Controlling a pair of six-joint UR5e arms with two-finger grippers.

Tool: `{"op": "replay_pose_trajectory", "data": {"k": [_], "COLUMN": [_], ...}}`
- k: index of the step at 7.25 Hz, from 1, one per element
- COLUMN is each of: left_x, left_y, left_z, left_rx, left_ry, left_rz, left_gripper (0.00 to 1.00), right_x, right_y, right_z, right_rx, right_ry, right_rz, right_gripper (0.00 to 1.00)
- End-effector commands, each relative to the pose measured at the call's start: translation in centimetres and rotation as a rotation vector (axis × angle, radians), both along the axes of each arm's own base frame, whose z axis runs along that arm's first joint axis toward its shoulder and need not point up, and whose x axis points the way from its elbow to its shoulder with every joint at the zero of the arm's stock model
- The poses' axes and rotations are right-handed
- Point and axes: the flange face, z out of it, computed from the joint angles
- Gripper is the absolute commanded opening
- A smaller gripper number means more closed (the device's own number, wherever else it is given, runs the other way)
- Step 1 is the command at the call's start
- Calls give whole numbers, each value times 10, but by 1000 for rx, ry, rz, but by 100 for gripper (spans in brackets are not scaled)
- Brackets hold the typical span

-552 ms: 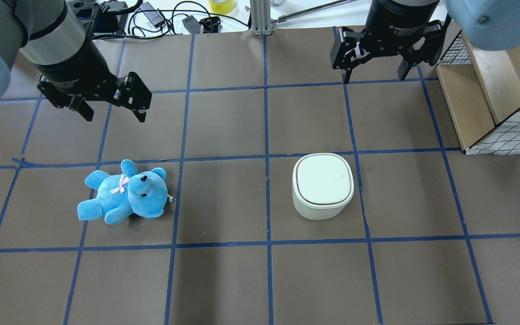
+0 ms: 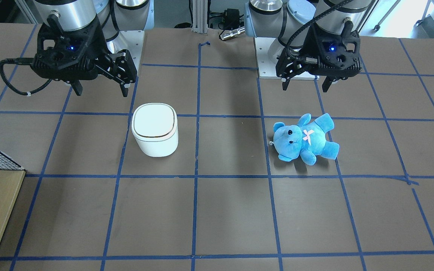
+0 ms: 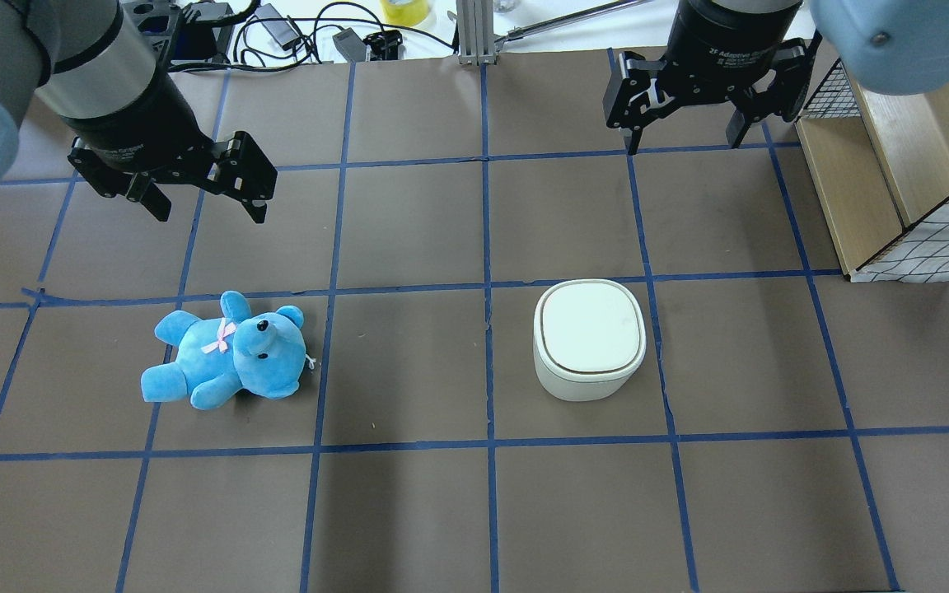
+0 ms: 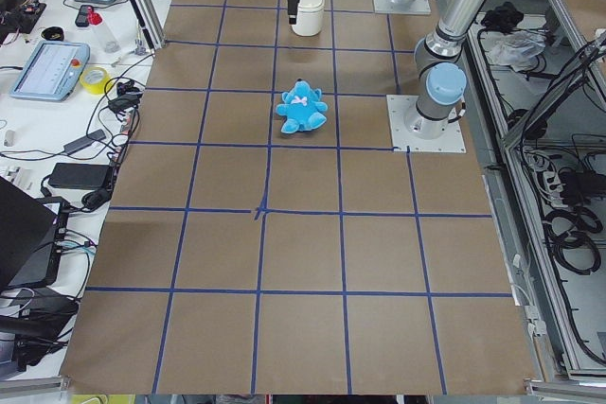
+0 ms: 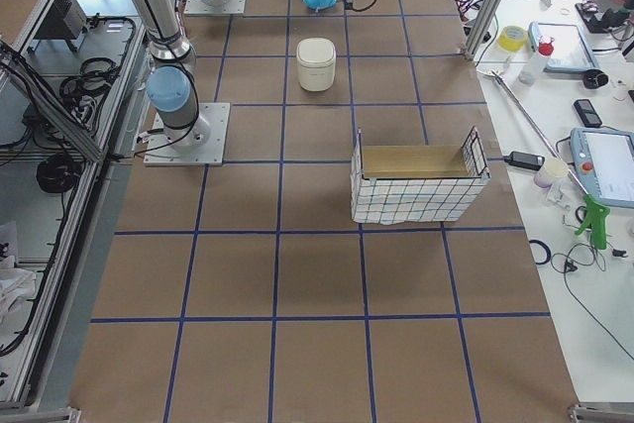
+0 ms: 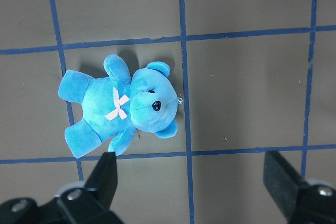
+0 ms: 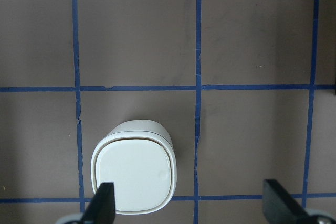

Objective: Open trash can with right arm

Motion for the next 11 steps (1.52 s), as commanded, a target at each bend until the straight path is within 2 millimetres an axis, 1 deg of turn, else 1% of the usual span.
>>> {"op": "replay_pose_trajectory", "data": {"k": [1,2,3,4,5,6,7,8,10,11], "left_x": [0,0,0,0,0,0,0,0,0,0], "left_y": [0,0,0,0,0,0,0,0,0,0], "left_z": [0,0,0,0,0,0,0,0,0,0], "left_rx": [0,0,0,0,0,0,0,0,0,0], "left_ry": [0,0,0,0,0,0,0,0,0,0], "left_rz": [1,0,0,0,0,1,1,1,0,1], "left_gripper": [100,100,100,100,100,100,100,100,100,100], "right_x": [3,7,9,11,12,13,19,30,36,35], "right_y": [-1,1,5,9,9,15,23,32,36,40], "right_z": [-5,-10,-24,-32,-40,-71,-104,-128,-196,-208], "right_rx": [11,20,57,75,94,146,176,174,138,136], "right_ry": [9,8,5,0,5,8,15,20,13,25], "right_rz": [5,10,12,9,12,14,22,34,39,39], "right_gripper": [100,100,82,50,1,0,0,0,0,0]}}
